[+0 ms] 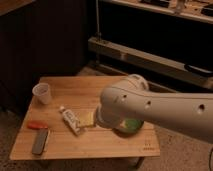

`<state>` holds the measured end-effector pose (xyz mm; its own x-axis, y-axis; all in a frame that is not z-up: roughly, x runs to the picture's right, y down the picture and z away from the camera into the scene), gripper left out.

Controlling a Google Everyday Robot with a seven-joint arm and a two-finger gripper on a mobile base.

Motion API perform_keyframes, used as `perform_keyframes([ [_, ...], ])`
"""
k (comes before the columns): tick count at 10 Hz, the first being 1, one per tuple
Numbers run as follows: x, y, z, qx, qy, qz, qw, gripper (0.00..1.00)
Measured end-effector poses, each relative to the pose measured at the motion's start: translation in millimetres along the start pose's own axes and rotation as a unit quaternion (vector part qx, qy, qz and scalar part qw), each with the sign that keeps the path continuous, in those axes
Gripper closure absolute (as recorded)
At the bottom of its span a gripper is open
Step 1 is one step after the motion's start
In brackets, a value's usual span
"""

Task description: Move the arm in a circular motion

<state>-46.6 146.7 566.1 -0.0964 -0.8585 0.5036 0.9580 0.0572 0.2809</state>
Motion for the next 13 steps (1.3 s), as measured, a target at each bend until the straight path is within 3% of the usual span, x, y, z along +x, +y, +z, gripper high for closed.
perform_keyframes([
  [3,1,-15,4,-0.004,-0.006,-0.015,0.9999,0.00],
  [7,40,-41,21,-0.007,-0.018,-0.037,0.9991,0.00],
  [11,63,-45,27,-0.013,-0.020,-0.051,0.9984,0.00],
  [13,74,-63,33,-0.009,-0.022,-0.057,0.9981,0.00],
])
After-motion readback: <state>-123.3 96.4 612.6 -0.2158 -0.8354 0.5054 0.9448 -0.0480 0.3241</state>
